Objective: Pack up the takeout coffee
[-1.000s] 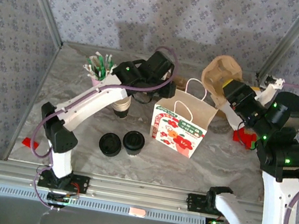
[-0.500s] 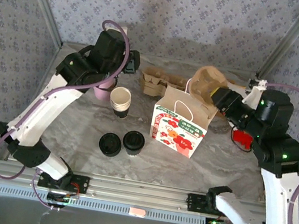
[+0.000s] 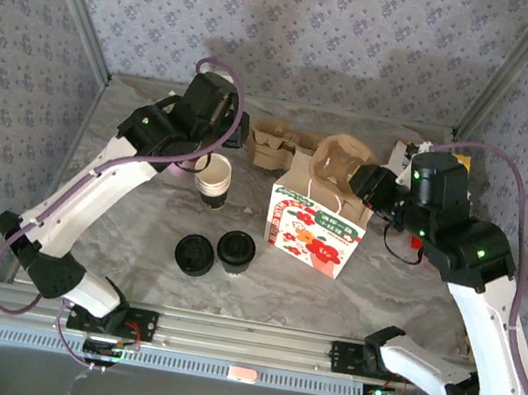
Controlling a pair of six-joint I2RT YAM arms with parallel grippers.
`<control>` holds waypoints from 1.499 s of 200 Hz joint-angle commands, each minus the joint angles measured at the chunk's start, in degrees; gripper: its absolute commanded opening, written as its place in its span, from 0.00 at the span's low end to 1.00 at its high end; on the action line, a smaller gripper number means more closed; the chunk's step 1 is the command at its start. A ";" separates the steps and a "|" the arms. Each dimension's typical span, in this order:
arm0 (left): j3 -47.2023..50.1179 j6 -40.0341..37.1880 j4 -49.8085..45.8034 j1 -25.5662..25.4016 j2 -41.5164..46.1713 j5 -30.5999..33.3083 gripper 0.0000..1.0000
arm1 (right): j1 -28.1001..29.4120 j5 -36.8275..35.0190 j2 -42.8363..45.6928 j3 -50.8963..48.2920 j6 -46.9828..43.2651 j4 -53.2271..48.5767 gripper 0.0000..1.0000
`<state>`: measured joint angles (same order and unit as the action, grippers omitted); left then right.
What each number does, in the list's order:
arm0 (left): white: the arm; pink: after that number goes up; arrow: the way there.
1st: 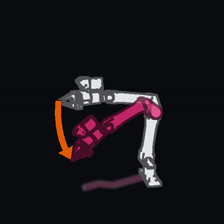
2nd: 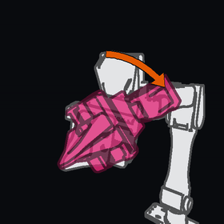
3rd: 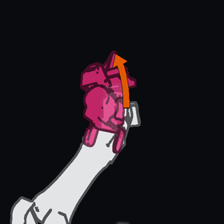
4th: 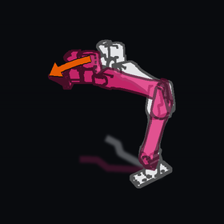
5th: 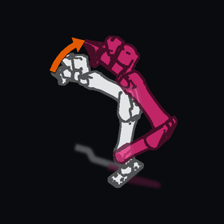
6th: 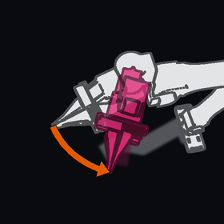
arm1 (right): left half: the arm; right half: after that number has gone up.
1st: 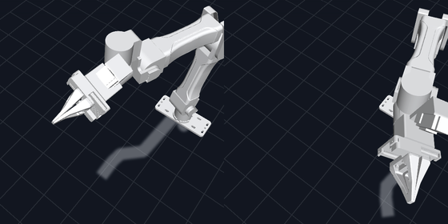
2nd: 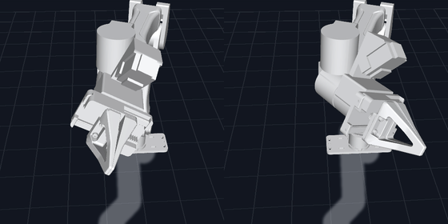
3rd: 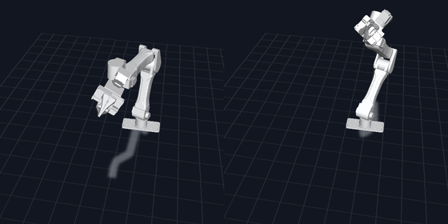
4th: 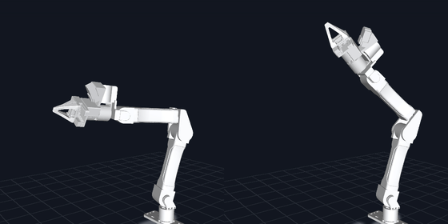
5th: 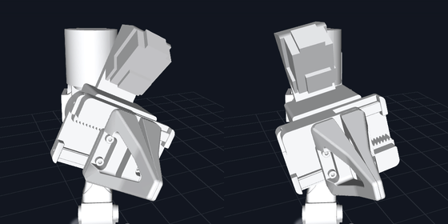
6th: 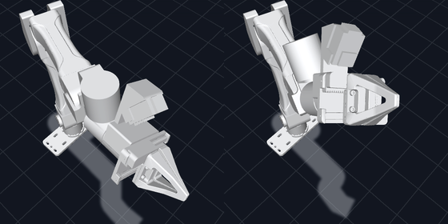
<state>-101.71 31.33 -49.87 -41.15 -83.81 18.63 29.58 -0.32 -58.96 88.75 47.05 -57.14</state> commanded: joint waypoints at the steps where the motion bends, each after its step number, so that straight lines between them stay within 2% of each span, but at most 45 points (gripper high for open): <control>1: 1.58 -0.92 2.51 0.85 3.73 -0.86 0.41 | 0.48 -5.79 -0.19 1.41 1.89 -1.74 0.37; 69: 6.91 -0.32 4.34 3.33 8.39 -2.82 0.41 | 1.82 -8.06 -3.91 2.23 3.75 -0.77 0.37; 149: 9.25 -0.21 5.22 3.52 10.62 -3.78 0.41 | 5.46 -12.79 -6.64 -1.06 4.07 0.48 0.38; 242: 10.83 -0.57 5.23 4.08 12.09 -3.81 0.42 | 5.49 -13.65 -7.40 -5.67 5.09 1.56 0.38; 300: 11.27 -0.48 5.36 4.06 12.30 -4.18 0.42 | 4.27 -15.06 -4.89 -5.81 7.16 2.26 0.37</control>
<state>-90.45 31.09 -46.02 -37.39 -72.73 15.33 34.65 -12.95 -65.69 83.64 52.27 -54.48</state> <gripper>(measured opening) 0.415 0.376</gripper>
